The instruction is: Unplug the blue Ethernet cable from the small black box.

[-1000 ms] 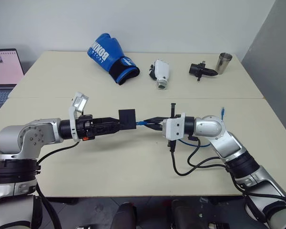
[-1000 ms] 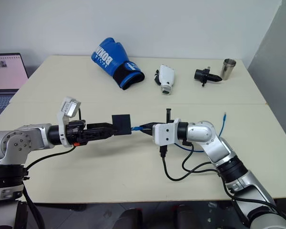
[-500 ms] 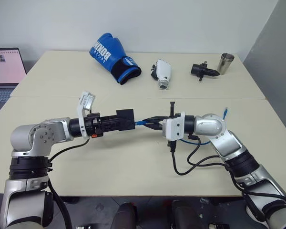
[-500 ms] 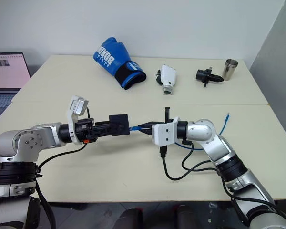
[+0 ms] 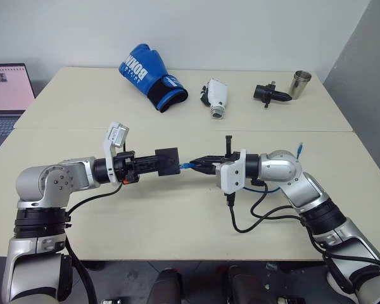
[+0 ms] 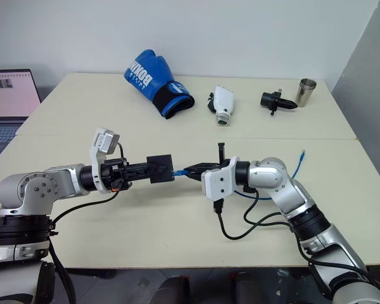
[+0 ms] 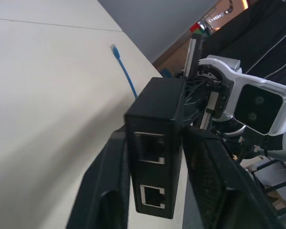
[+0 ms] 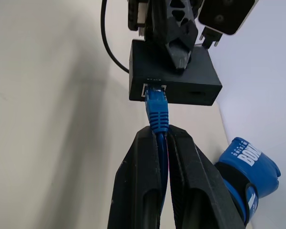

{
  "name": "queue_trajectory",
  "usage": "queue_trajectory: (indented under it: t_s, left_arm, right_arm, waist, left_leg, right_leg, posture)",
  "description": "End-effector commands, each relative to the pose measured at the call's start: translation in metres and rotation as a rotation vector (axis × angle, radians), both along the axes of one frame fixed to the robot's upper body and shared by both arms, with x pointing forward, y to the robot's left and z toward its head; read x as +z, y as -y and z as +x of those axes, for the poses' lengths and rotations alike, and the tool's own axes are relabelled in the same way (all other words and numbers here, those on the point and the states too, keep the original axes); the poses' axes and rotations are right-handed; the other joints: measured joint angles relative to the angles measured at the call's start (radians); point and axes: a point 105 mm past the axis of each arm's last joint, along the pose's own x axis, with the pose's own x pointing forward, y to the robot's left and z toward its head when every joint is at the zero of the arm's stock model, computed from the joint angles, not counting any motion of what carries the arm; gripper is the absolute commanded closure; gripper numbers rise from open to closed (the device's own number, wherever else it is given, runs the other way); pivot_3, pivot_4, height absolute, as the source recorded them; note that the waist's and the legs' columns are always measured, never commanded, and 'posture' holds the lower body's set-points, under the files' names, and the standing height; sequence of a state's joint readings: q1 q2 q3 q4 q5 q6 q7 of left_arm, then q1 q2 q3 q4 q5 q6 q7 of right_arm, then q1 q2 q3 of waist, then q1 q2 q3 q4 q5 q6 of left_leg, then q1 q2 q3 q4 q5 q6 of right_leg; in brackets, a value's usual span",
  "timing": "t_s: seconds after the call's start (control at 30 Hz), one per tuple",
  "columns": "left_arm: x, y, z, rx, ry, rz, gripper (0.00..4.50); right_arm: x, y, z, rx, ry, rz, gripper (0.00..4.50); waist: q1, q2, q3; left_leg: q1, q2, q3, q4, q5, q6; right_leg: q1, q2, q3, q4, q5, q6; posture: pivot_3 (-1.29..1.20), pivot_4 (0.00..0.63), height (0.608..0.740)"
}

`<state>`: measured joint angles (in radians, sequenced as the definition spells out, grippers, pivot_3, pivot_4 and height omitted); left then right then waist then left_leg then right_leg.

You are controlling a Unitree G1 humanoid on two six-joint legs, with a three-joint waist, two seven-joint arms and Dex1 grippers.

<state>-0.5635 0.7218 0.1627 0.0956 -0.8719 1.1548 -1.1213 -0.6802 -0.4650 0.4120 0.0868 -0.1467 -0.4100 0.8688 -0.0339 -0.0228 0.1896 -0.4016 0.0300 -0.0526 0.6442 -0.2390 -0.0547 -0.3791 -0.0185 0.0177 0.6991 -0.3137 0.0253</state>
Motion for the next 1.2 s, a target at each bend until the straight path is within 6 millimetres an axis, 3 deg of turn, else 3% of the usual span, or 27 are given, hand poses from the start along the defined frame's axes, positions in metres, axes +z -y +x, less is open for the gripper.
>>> queue_trajectory:
  t_s: [0.03,0.27,0.3,0.47,0.57,0.77,0.9,1.2]
  left_arm:
    - [0.005,0.001,0.0,-0.004,0.019,0.016,3.65]
    - [0.005,0.002,0.001,-0.005,0.029,0.022,3.69]
    - [0.005,0.002,0.001,-0.004,0.031,0.024,3.69]
    - [0.007,0.002,0.005,0.001,0.078,0.046,3.7]
    - [0.007,0.006,0.007,-0.016,0.124,0.066,3.7]
    - [0.006,0.009,0.01,-0.09,0.251,0.148,3.7]
    - [0.009,0.013,0.007,-0.159,0.29,0.168,3.7]
    - [0.022,0.019,0.001,-0.234,0.339,0.151,3.7]
  right_arm:
    - [0.025,-0.005,-0.006,0.043,0.101,0.068,4.5]
    - [0.03,-0.006,-0.008,0.053,0.088,0.12,4.5]
    - [0.031,-0.006,-0.009,0.054,0.084,0.125,3.83]
    - [0.029,-0.003,-0.011,0.053,0.064,0.095,2.68]
    - [0.022,0.008,-0.016,0.019,-0.143,0.07,1.98]
    - [0.035,0.019,-0.041,0.005,-0.628,0.166,1.98]
    - [0.04,0.018,-0.026,-0.079,-0.76,0.28,1.98]
    - [0.021,0.014,-0.009,-0.144,-1.009,0.299,1.98]
  waist:
    - [0.0,0.0,0.0]
    - [0.0,0.0,0.0]
    - [0.0,0.0,0.0]
    - [0.001,0.0,0.0]
    - [0.002,0.0,0.0]
    - [0.005,0.0,0.0]
    - [0.001,0.0,0.0]
    - [0.002,0.0,0.0]
  left_leg:
    - [0.0,0.0,0.0,0.0,0.0,0.0]
    - [0.0,0.0,0.0,0.0,0.0,0.0]
    - [0.0,0.0,0.0,0.0,0.0,0.0]
    - [0.0,0.0,0.0,0.0,0.0,0.0]
    - [0.0,0.0,0.0,0.0,0.0,0.0]
    - [0.0,0.0,-0.001,0.0,0.0,0.0]
    - [0.0,0.0,-0.001,0.0,0.0,0.0]
    - [-0.002,-0.001,0.0,0.0,0.0,0.0]
  right_leg:
    - [0.0,0.0,0.0,0.0,0.0,0.0]
    - [0.0,0.0,0.0,0.0,0.0,0.0]
    - [0.0,0.0,0.0,0.0,0.0,0.0]
    - [0.0,0.0,0.0,0.0,0.0,0.0]
    - [0.0,0.0,0.0,0.0,0.0,0.0]
    - [0.001,-0.001,0.0,-0.001,0.0,0.0]
    - [0.001,0.0,-0.001,-0.001,0.0,0.0]
    - [-0.001,0.0,0.0,-0.001,0.0,0.0]
  posture:
    - [0.0,0.15,0.74]
    - [0.0,0.15,0.74]
    - [0.0,0.15,0.74]
    - [0.0,0.15,0.74]
    - [0.0,0.15,0.74]
    - [0.0,0.15,0.74]
    - [0.0,0.15,0.74]
    - [0.0,0.15,0.74]
